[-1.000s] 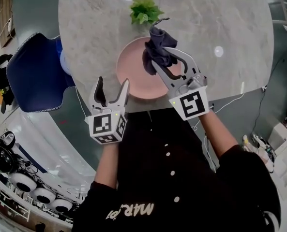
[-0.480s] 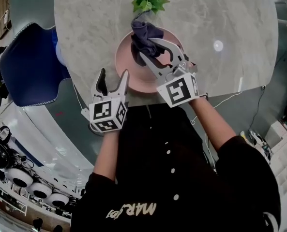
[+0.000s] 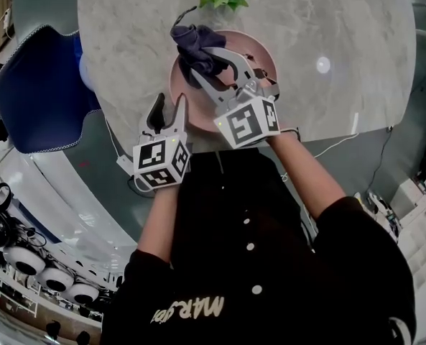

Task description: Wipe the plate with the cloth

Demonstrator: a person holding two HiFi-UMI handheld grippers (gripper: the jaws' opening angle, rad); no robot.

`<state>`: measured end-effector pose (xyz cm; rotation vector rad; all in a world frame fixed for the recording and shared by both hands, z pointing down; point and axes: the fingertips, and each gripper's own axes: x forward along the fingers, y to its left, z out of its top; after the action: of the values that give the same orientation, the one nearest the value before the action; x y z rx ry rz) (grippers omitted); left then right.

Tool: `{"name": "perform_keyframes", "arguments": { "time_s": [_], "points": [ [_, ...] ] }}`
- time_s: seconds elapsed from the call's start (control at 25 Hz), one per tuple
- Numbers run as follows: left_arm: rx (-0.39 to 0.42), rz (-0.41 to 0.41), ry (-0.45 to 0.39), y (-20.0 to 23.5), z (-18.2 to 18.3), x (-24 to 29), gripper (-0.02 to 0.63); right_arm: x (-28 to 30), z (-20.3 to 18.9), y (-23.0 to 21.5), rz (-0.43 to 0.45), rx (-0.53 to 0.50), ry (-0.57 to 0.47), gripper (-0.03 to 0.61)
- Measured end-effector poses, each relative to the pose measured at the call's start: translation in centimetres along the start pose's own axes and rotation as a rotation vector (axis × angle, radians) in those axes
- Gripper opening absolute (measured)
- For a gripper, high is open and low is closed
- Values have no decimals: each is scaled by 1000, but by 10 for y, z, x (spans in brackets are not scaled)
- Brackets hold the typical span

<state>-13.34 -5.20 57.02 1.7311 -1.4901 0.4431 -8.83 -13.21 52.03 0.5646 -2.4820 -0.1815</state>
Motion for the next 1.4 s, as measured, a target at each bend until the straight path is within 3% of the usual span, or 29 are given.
{"name": "perform_keyframes", "arguments": {
  "time_s": [0.4,0.72,1.04,1.4],
  "points": [
    [-50,-22,35,-1,-8,10,162,15,3,12,10,-48,-2,138],
    [-85,14,91,-1,-17,17,52,19,1,19,22,-91,-2,138],
    [-122,51,104,0,-17,17,44,23,-3,20,25,-108,11,138],
    [-104,64,110,0,-17,17,44,37,-22,21,47,-90,95,141]
  ]
}}
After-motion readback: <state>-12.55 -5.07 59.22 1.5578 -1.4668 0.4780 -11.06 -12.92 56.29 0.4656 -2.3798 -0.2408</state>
